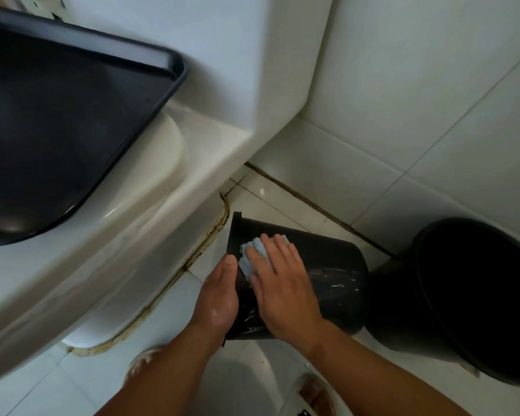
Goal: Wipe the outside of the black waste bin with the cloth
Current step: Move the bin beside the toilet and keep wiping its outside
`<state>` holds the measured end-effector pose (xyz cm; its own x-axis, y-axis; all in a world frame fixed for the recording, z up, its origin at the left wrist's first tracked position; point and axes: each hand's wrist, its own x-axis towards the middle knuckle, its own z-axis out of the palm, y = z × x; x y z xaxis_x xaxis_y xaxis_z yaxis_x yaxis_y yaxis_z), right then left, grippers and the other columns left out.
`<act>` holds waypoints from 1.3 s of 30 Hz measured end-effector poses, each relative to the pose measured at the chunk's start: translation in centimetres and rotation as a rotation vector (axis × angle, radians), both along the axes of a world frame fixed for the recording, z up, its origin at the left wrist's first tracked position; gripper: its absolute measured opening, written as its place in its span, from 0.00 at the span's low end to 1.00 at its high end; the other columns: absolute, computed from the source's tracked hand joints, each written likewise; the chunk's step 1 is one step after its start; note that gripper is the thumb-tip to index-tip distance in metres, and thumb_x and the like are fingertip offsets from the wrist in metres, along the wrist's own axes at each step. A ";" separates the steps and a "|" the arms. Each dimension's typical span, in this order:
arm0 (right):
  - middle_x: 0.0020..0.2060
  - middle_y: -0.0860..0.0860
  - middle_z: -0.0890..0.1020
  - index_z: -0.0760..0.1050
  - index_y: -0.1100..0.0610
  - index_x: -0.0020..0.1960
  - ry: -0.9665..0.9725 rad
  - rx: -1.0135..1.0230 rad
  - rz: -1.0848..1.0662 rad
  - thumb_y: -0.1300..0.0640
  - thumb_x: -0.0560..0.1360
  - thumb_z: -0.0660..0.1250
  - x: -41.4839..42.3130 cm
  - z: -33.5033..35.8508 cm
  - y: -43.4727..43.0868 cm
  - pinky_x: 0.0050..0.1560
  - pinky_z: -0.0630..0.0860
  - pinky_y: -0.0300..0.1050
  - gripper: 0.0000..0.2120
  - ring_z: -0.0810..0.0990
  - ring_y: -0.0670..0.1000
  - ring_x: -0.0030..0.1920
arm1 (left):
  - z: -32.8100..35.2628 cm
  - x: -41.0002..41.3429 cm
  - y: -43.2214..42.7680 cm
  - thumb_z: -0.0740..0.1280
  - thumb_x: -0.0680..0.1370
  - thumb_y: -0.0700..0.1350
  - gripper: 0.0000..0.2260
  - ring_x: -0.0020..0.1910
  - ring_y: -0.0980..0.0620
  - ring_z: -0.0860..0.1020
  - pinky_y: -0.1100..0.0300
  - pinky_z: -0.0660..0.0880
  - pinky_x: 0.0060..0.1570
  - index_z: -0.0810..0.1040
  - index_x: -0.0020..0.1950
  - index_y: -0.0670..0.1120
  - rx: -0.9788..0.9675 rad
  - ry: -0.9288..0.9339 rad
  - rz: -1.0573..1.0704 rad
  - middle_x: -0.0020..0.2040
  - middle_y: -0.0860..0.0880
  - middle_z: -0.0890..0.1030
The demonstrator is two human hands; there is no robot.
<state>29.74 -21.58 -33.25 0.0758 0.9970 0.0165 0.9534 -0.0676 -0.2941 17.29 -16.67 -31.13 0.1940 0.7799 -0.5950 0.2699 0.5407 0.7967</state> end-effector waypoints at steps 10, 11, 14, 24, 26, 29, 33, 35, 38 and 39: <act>0.76 0.54 0.66 0.58 0.49 0.78 -0.171 -0.124 -0.427 0.38 0.82 0.41 4.9 -0.5 -1.0 0.78 0.53 0.61 0.29 0.60 0.56 0.77 | 0.0 -0.1 -1.1 0.50 0.82 0.64 0.24 0.53 0.46 0.82 0.54 0.79 0.47 0.78 0.61 0.52 0.014 -0.006 -0.005 0.52 0.44 0.82; 0.77 0.55 0.65 0.57 0.50 0.79 -0.157 -0.119 -0.452 0.39 0.83 0.41 4.2 -0.4 -0.8 0.78 0.54 0.61 0.29 0.59 0.57 0.78 | 0.0 -0.1 -1.1 0.50 0.82 0.65 0.24 0.53 0.46 0.82 0.52 0.79 0.49 0.77 0.61 0.52 0.014 0.001 -0.005 0.52 0.44 0.82; 0.77 0.57 0.63 0.57 0.53 0.79 -0.083 -0.019 -0.279 0.44 0.82 0.55 -0.4 0.2 0.1 0.77 0.56 0.61 0.28 0.58 0.59 0.78 | 0.0 0.0 -1.0 0.50 0.82 0.66 0.23 0.51 0.45 0.82 0.43 0.80 0.56 0.79 0.57 0.55 0.019 0.019 0.001 0.51 0.44 0.83; 0.77 0.49 0.63 0.56 0.46 0.79 -0.089 -0.095 -0.441 0.40 0.82 0.41 6.7 -1.3 -2.7 0.78 0.49 0.62 0.28 0.57 0.52 0.79 | 0.9 0.2 -0.9 0.51 0.84 0.62 0.20 0.51 0.48 0.79 0.58 0.73 0.41 0.77 0.59 0.51 -0.005 0.001 0.012 0.52 0.44 0.80; 0.76 0.51 0.66 0.60 0.47 0.78 -0.059 -0.097 -0.600 0.42 0.83 0.41 7.9 -1.3 -3.2 0.77 0.53 0.63 0.26 0.58 0.54 0.78 | 0.8 0.3 -0.9 0.51 0.83 0.63 0.21 0.53 0.48 0.78 0.58 0.73 0.42 0.76 0.61 0.52 -0.012 0.001 -0.007 0.54 0.44 0.79; 0.76 0.52 0.64 0.58 0.46 0.78 -0.074 -0.072 -0.620 0.45 0.83 0.48 4.7 -0.7 -2.0 0.76 0.57 0.63 0.24 0.57 0.57 0.78 | 0.6 0.5 -1.0 0.51 0.82 0.65 0.22 0.54 0.46 0.79 0.53 0.76 0.48 0.75 0.63 0.53 -0.033 -0.005 -0.006 0.55 0.43 0.80; 0.80 0.52 0.55 0.50 0.46 0.81 -0.035 -0.026 -0.114 0.44 0.84 0.49 -1.8 -0.5 -1.4 0.78 0.48 0.61 0.27 0.47 0.56 0.81 | 0.4 0.6 -0.7 0.52 0.84 0.59 0.19 0.49 0.45 0.81 0.47 0.78 0.51 0.79 0.52 0.52 0.012 0.014 0.027 0.50 0.43 0.82; 0.81 0.50 0.53 0.49 0.46 0.81 -0.050 -0.029 -0.037 0.40 0.84 0.48 -1.1 -1.0 -2.3 0.79 0.45 0.60 0.28 0.44 0.53 0.81 | 0.5 0.4 -0.9 0.53 0.85 0.57 0.19 0.46 0.45 0.80 0.51 0.76 0.44 0.79 0.49 0.49 0.028 0.023 0.047 0.48 0.42 0.82; 0.80 0.49 0.58 0.52 0.46 0.80 -0.050 -0.031 -0.294 0.39 0.82 0.45 3.7 -1.9 -4.3 0.78 0.48 0.60 0.28 0.50 0.52 0.80 | 0.8 0.5 -1.1 0.53 0.84 0.61 0.20 0.50 0.43 0.80 0.53 0.75 0.42 0.77 0.56 0.49 -0.022 -0.002 0.065 0.50 0.41 0.80; 0.79 0.50 0.60 0.54 0.46 0.80 -0.071 -0.040 -0.402 0.40 0.82 0.44 5.5 -2.2 -4.8 0.78 0.51 0.61 0.28 0.52 0.53 0.80 | 0.9 0.7 -1.0 0.52 0.83 0.62 0.21 0.51 0.44 0.79 0.54 0.74 0.43 0.77 0.58 0.49 -0.026 0.003 0.048 0.51 0.41 0.79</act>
